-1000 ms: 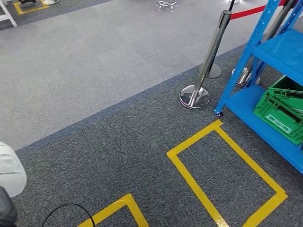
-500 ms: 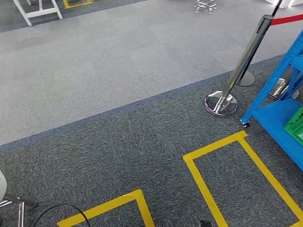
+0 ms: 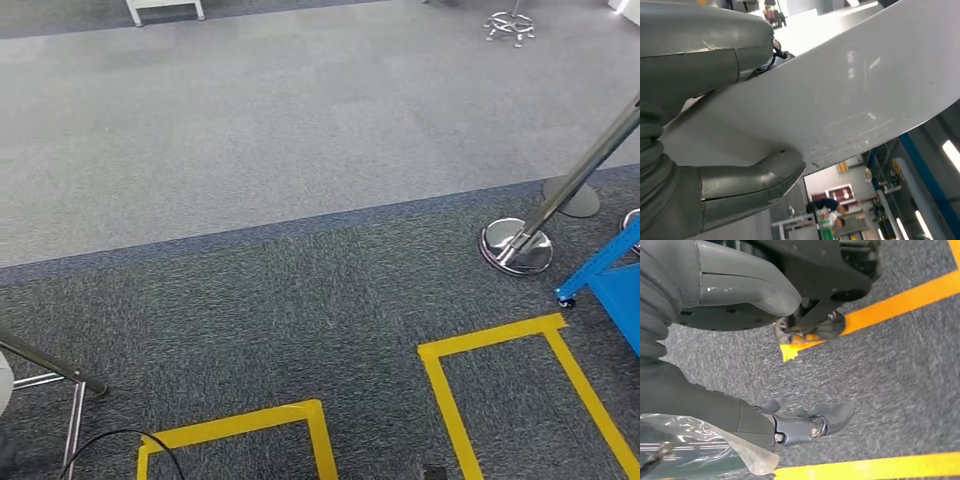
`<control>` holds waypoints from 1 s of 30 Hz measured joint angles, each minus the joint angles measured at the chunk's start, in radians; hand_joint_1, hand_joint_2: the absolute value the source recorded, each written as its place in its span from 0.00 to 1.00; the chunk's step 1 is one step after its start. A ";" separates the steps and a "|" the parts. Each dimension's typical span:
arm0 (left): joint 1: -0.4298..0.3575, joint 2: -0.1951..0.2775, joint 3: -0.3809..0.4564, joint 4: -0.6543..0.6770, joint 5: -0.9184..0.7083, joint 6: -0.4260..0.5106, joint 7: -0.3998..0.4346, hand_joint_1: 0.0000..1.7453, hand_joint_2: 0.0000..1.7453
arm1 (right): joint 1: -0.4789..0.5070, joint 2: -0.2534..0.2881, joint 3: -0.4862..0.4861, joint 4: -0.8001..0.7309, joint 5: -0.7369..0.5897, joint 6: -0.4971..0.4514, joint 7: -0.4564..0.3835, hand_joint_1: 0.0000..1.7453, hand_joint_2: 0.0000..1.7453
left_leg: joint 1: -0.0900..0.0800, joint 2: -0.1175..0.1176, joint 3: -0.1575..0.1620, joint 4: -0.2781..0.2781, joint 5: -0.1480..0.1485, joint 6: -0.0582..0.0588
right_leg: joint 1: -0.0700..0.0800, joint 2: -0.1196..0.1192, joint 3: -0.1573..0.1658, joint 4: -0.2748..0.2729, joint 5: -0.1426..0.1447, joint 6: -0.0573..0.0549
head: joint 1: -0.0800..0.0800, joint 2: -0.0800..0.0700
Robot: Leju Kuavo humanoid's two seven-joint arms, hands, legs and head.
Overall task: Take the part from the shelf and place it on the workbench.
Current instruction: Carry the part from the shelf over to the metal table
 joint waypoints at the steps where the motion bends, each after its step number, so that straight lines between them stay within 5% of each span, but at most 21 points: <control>1: -0.001 -0.002 0.002 0.000 -0.002 0.000 0.000 1.00 1.00 | 0.000 0.000 0.000 0.000 0.000 0.000 0.000 0.00 1.00 | 0.001 -0.013 0.001 0.001 0.000 -0.001 | -0.001 0.017 0.028 -0.072 0.045 -0.003 | 0.000 0.000; 4: -0.006 -0.008 0.005 0.000 -0.010 0.000 0.000 1.00 1.00 | -0.001 0.000 0.001 0.000 0.002 0.000 0.000 0.00 1.00 | 0.002 -0.049 -0.007 0.009 -0.002 -0.014 | -0.004 0.086 0.091 -0.225 0.101 -0.012 | -0.001 0.000; 7: -0.007 -0.012 0.007 0.000 -0.014 0.000 0.000 1.00 1.00 | -0.003 0.001 0.001 0.000 0.005 -0.002 0.000 0.00 1.00 | 0.008 -0.073 -0.021 0.013 0.002 -0.034 | -0.003 0.064 0.105 -0.243 0.102 -0.021 | 0.000 0.000; 9: -0.009 -0.014 0.010 0.000 -0.015 0.000 0.000 1.00 1.00 | -0.002 0.003 0.002 0.000 0.005 -0.003 -0.001 0.00 1.00 | 0.006 -0.033 -0.044 0.061 -0.027 -0.043 | -0.006 0.032 0.113 -0.256 0.108 -0.032 | -0.003 0.000; 11: -0.014 -0.014 0.013 0.000 -0.017 0.000 0.000 1.00 1.00 | -0.001 0.003 0.002 0.001 0.006 -0.006 -0.001 0.00 1.00 | 0.009 0.024 -0.100 0.179 -0.090 -0.053 | -0.005 0.000 0.118 -0.260 0.107 -0.037 | -0.006 0.000; 13: -0.016 -0.014 0.017 0.000 -0.022 0.000 0.000 1.00 1.00 | 0.001 0.003 0.002 0.001 0.006 -0.014 -0.001 0.00 1.00 | 0.019 0.043 -0.150 0.281 -0.123 -0.063 | -0.004 -0.033 0.119 -0.260 0.103 -0.036 | -0.006 0.000; 15: -0.018 -0.014 0.022 0.001 -0.032 0.000 0.000 1.00 1.00 | 0.001 0.003 0.002 0.001 0.007 -0.025 0.000 0.00 1.00 | 0.030 0.054 -0.132 0.248 -0.085 -0.072 | -0.006 -0.061 0.124 -0.259 0.097 -0.031 | -0.006 0.000; 17: -0.022 -0.014 0.025 0.002 -0.043 0.000 0.000 1.00 1.00 | 0.000 0.003 0.002 0.001 0.008 -0.035 0.004 0.00 1.00 | 0.036 0.089 -0.063 0.116 -0.023 -0.080 | -0.005 -0.082 0.133 -0.258 0.088 -0.020 | -0.006 0.000; 20: -0.030 -0.014 0.028 0.004 -0.054 0.000 0.000 1.00 1.00 | -0.003 0.002 0.002 0.000 0.008 -0.045 0.015 0.00 1.00 | 0.028 0.120 -0.020 0.025 -0.010 -0.063 | 0.001 -0.105 0.139 -0.256 0.074 0.001 | -0.006 0.000; 22: -0.031 -0.015 0.033 0.004 -0.055 0.000 0.000 1.00 1.00 | -0.005 0.002 0.002 0.000 0.009 -0.050 0.018 0.00 1.00 | 0.024 0.099 -0.022 0.023 -0.010 -0.044 | -0.004 -0.112 0.145 -0.258 0.068 0.013 | -0.003 0.000; 24: -0.032 -0.016 0.040 0.004 -0.056 0.000 0.000 1.00 1.00 | -0.008 0.003 0.003 0.000 0.011 -0.055 0.020 0.00 1.00 | 0.022 0.081 -0.022 0.021 -0.008 -0.028 | -0.010 -0.074 0.129 -0.217 0.039 0.020 | 0.000 0.000; 26: -0.035 -0.017 0.045 0.004 -0.058 0.000 0.000 1.00 1.00 | -0.008 0.003 0.003 0.000 0.013 -0.058 0.022 0.00 1.00 | 0.018 0.062 -0.022 0.020 -0.008 -0.016 | -0.009 -0.024 0.062 -0.087 -0.023 0.017 | 0.006 0.000; 28: -0.038 -0.018 0.048 0.004 -0.059 0.000 0.000 1.00 1.00 | -0.006 0.003 0.003 0.000 0.014 -0.061 0.024 0.00 1.00 | 0.010 0.037 -0.020 0.020 -0.010 -0.009 | -0.002 -0.009 -0.018 0.048 -0.057 0.007 | 0.009 0.000; 30: -0.038 -0.018 0.050 0.004 -0.061 0.000 0.000 1.00 1.00 | -0.004 0.003 0.003 0.000 0.014 -0.063 0.022 0.00 1.00 | 0.004 0.008 -0.015 0.020 -0.012 -0.004 | 0.006 -0.003 -0.037 0.043 -0.015 -0.008 | 0.009 0.000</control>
